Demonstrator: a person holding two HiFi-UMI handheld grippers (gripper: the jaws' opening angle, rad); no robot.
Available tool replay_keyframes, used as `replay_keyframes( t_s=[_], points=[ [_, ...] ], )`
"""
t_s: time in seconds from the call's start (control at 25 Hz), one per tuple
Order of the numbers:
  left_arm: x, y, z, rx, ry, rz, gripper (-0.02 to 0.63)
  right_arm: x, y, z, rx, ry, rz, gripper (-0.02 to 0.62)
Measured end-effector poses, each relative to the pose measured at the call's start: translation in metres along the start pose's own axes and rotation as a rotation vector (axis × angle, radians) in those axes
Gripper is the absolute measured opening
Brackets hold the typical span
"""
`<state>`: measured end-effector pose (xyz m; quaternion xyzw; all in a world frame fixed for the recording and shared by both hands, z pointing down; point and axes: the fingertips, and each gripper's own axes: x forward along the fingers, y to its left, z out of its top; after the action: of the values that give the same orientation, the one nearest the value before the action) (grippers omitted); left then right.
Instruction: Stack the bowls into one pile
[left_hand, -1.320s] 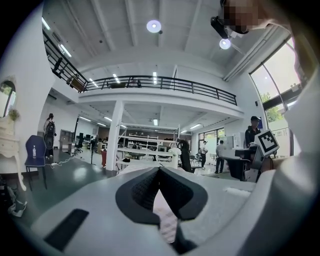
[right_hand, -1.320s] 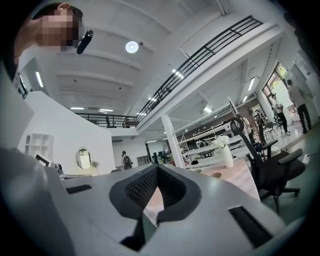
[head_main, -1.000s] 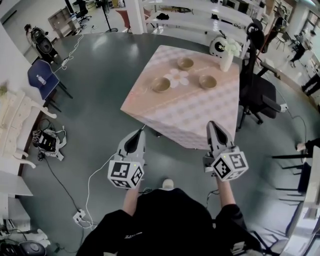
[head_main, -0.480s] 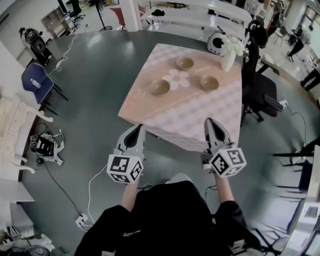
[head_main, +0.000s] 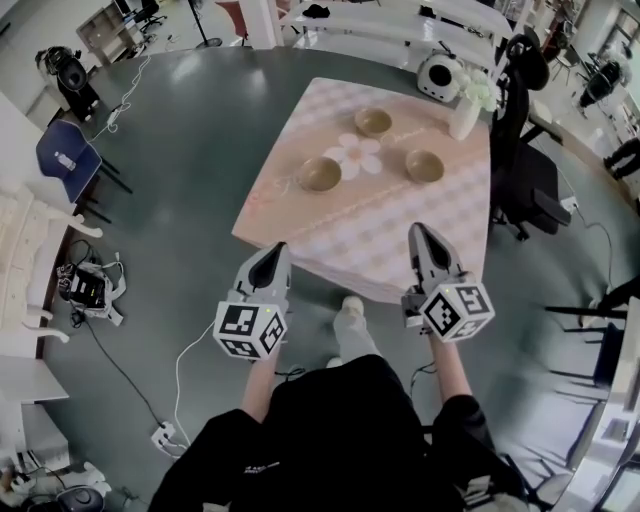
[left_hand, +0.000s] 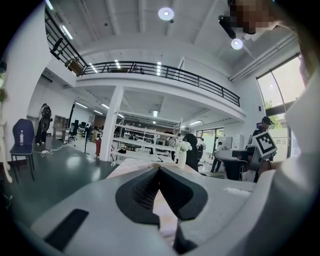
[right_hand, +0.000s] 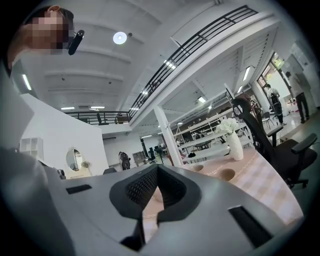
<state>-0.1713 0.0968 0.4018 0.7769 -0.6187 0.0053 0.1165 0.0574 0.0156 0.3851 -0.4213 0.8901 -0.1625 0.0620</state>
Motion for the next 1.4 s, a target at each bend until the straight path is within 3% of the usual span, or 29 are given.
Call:
replay_keyframes(
  t_s=[0.84, 1.16, 1.4],
  points=[
    [0.134, 0.069, -0.032, -0.121, 0.164, 0.131, -0.003, 0.159, -0.084, -0.005, 0.111, 0.125, 0.074, -0.009],
    [0.15, 0.094, -0.052, -0.163, 0.218, 0.18, -0.003, 0.213, -0.083, -0.035, 0.157, 0.215, 0.131, -0.008],
    [0.167, 0.107, -0.064, -0.175, 0.255, 0.175, -0.003, 0.243, -0.078, -0.06, 0.166, 0.284, 0.15, -0.008]
  ],
)
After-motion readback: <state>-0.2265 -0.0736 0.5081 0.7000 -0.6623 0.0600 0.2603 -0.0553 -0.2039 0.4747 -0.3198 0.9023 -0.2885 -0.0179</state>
